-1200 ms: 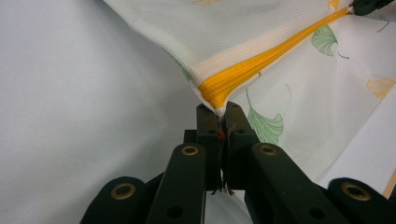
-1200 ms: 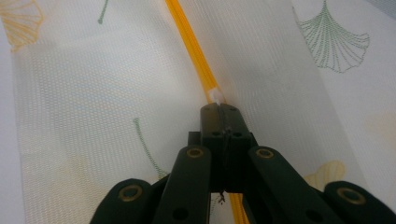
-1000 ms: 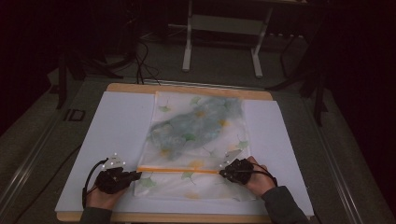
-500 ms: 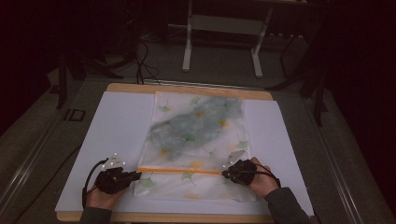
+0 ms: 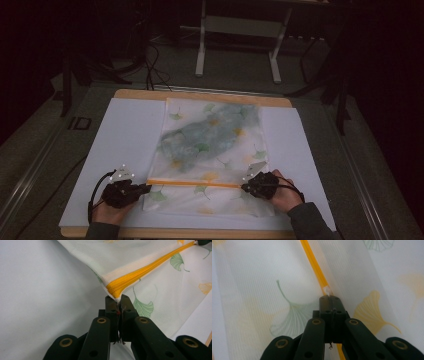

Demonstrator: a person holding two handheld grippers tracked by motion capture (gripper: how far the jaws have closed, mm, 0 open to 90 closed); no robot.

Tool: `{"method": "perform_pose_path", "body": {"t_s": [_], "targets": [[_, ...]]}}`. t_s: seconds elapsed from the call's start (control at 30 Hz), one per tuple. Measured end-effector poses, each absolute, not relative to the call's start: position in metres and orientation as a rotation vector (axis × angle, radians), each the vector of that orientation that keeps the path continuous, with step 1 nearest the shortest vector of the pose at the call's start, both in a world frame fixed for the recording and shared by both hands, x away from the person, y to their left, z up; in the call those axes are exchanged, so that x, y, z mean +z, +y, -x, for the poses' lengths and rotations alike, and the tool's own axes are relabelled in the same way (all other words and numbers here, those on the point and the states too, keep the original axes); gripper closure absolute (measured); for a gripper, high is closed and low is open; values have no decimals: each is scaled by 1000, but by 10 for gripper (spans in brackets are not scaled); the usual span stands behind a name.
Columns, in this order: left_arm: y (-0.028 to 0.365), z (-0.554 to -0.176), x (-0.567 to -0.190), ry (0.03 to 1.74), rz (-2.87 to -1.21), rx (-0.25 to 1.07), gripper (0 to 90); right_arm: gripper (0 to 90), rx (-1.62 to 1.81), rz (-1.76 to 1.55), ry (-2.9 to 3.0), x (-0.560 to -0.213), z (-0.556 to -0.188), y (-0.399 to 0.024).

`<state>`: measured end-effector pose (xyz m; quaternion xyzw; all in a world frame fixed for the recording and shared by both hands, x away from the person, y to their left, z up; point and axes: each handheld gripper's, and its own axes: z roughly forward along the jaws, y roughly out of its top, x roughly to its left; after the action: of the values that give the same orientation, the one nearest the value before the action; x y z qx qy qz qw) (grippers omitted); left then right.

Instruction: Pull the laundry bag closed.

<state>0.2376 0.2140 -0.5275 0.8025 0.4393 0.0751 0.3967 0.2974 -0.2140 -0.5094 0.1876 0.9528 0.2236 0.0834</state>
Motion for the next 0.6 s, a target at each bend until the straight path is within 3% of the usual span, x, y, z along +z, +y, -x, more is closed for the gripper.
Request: {"method": "perform_pose_path", "body": {"t_s": [0.6], "targets": [[215,-237,-528,1120,-2030,190,876,900,619,-625,2842,-506,-293,-242]]}}
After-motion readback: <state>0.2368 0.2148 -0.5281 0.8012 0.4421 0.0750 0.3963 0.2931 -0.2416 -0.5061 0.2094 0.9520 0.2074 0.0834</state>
